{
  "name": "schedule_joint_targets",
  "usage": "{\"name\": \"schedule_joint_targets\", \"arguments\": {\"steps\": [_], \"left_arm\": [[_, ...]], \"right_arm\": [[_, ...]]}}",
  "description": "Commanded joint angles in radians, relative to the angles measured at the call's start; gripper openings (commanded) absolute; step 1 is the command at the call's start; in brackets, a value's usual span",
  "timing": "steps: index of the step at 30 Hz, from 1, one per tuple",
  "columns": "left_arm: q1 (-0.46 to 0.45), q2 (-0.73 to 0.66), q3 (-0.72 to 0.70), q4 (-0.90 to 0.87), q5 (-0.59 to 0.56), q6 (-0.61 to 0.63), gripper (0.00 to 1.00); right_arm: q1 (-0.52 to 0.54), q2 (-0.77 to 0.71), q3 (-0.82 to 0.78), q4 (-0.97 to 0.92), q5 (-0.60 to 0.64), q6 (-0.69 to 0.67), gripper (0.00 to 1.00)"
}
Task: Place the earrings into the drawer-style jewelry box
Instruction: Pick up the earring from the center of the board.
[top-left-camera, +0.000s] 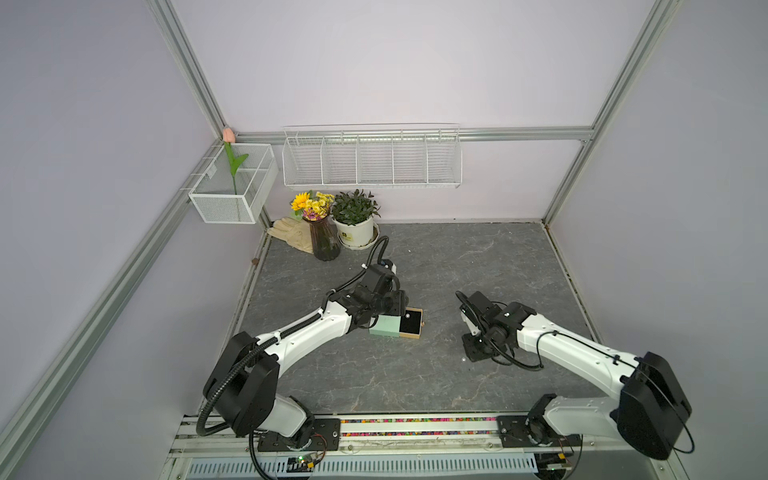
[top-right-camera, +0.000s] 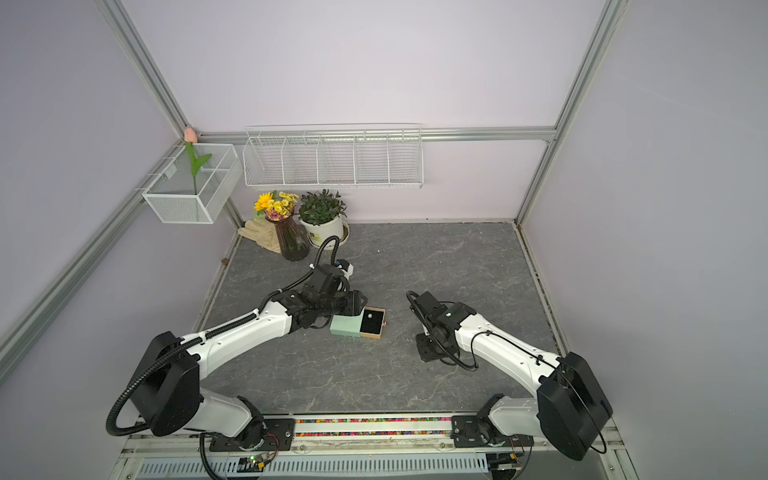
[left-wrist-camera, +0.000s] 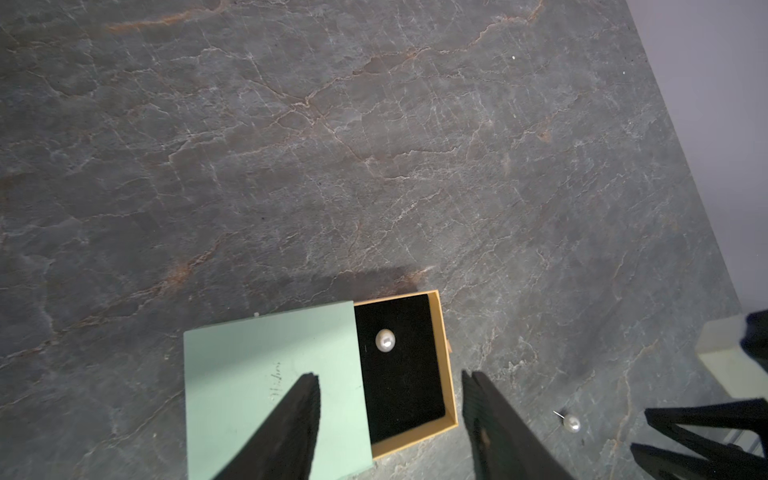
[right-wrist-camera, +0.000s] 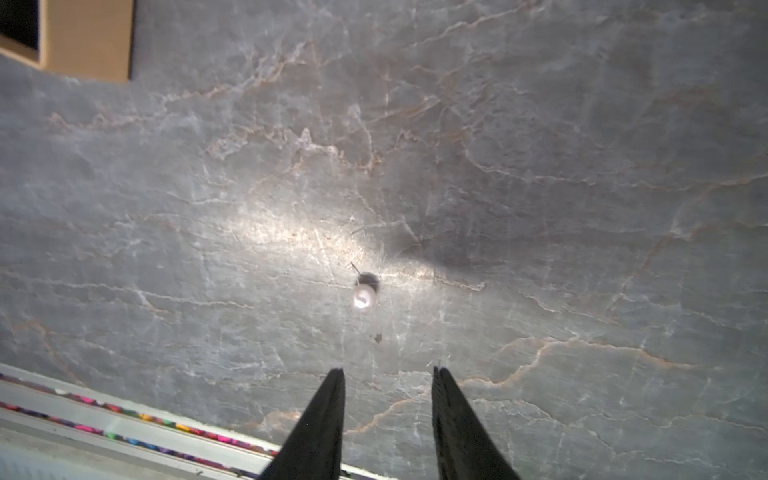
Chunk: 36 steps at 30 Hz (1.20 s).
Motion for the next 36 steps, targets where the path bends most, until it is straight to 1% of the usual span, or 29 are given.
{"name": "schedule_joint_targets", "arguments": {"steps": [1,5,10,16,18,21,23,36], "left_arm": [[-0.001,0.001,0.007,0.037,-0.038,-0.023,0.59],[-0.001,-0.031,-0.007,0.023,-0.101,-0.038,0.58],[0.0,-0.1,-0.046,-0.012,-0.258,-0.095,0.58],[0.029,-0.172,-0.093,-0.028,-0.333,-0.113,0.58],[0.058,-0.201,-0.116,-0.026,-0.342,-0.131,0.58],[0.113,-0.246,-0.16,-0.003,-0.32,-0.146,0.58],[0.129,-0.27,-0.178,0.004,-0.325,-0.138,0.58],[0.138,-0.275,-0.177,-0.01,-0.327,-0.13,0.58]], "right_arm": [[0.015,0.036,0.028,-0.06,-0.054,-0.083,0.38],[0.042,0.103,0.098,-0.073,-0.044,-0.117,0.39],[0.058,0.197,0.152,-0.126,-0.019,-0.146,0.38],[0.058,0.278,0.183,-0.136,-0.019,-0.166,0.37],[0.058,0.298,0.188,-0.135,-0.019,-0.167,0.36],[0.059,0.329,0.199,-0.135,-0.023,-0.173,0.36],[0.059,0.343,0.205,-0.133,-0.02,-0.173,0.36],[0.058,0.414,0.206,-0.123,-0.013,-0.174,0.35]]}}
